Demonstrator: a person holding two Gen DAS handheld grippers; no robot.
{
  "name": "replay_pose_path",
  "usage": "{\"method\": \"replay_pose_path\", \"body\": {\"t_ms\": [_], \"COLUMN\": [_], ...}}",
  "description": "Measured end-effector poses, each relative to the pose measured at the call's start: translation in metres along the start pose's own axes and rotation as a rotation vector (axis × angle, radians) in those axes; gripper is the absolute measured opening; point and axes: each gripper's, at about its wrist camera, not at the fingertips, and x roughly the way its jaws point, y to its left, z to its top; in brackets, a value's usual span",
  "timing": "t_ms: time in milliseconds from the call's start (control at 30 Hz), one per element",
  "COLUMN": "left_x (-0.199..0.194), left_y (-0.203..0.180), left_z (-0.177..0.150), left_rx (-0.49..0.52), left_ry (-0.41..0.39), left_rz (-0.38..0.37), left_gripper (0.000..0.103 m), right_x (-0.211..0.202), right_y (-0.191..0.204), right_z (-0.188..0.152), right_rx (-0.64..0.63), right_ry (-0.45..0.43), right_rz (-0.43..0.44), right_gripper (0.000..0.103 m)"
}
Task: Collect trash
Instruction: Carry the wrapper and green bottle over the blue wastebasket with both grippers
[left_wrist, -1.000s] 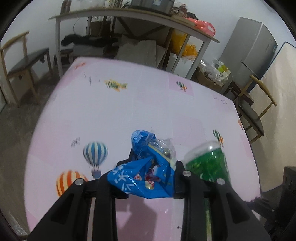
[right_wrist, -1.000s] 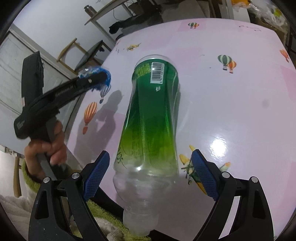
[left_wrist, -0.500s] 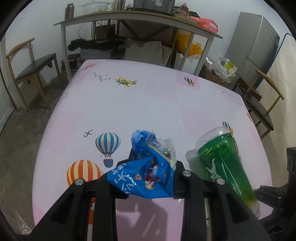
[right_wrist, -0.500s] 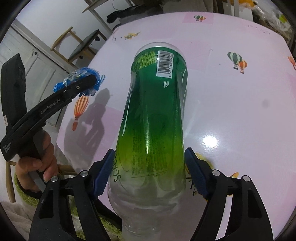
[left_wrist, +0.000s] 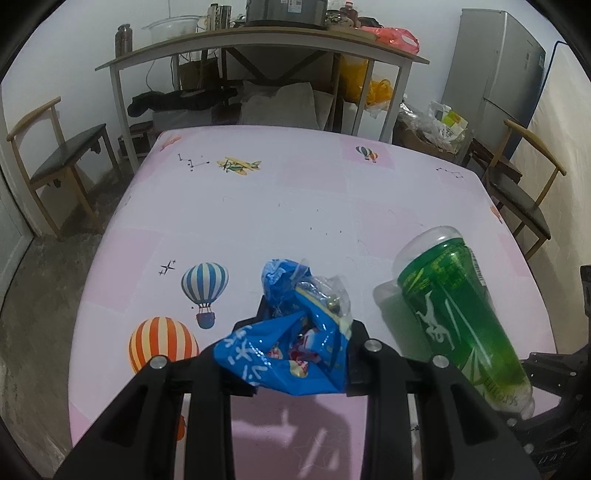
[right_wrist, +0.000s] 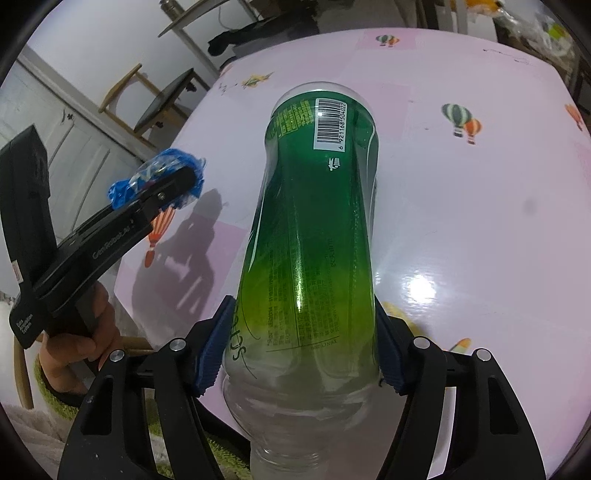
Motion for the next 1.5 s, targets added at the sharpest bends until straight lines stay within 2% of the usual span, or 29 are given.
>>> {"method": "replay_pose_path", "body": {"t_ms": [600,733,900,1100,1233,1333,1400,1500], "left_x": [-0.016,-0.031,-0.046,-0.046,-0.036,-0.019,-0.002,0.025], "left_y": [-0.016,-0.028,-0.067,-0.166,-0.260,-0.336,-0.390,-0.454], "left_z": [-0.001,0.004,0.015,0.031,0.030,0.016,-0.001,-0.031], "left_rx": [0.021,0.037,0.093,0.241,0.360,0.458,0.535,0.634], "left_ry": [-0.030,-0.057,-0.077,-0.008,0.110,0.251,0.356,0.474], "left_rz": [-0.013,-0.049,-0.163,-0.379,-0.549,-0.652,-0.681,-0.669], "left_gripper": [0.028,0.028,0.028,0.028,0.028,0.029,0.029,0.030], "right_x": [-0.029,-0.050,-0.086,-0.150,-0.200,-0.218,-0.215,-0.195], "right_y": [-0.014,-0.025,-0.046,-0.114,-0.188,-0.238,-0.272,-0.308], "right_z": [-0.006,-0.015,-0.039,-0.100,-0.165,-0.218,-0.257,-0.290], "right_rx": [0.082,0.132,0.224,0.417,0.633,0.798,0.917,1.042], "right_ry": [-0.097,-0.158,-0.273,-0.429,-0.530,-0.559,-0.545,-0.505], "right_rz": [-0.014,0.001,0.016,-0.049,-0.139,-0.215,-0.247,-0.235], "right_gripper": [0.065,0.065,0.065,0.065,0.065,0.065,0.065,0.065]}}
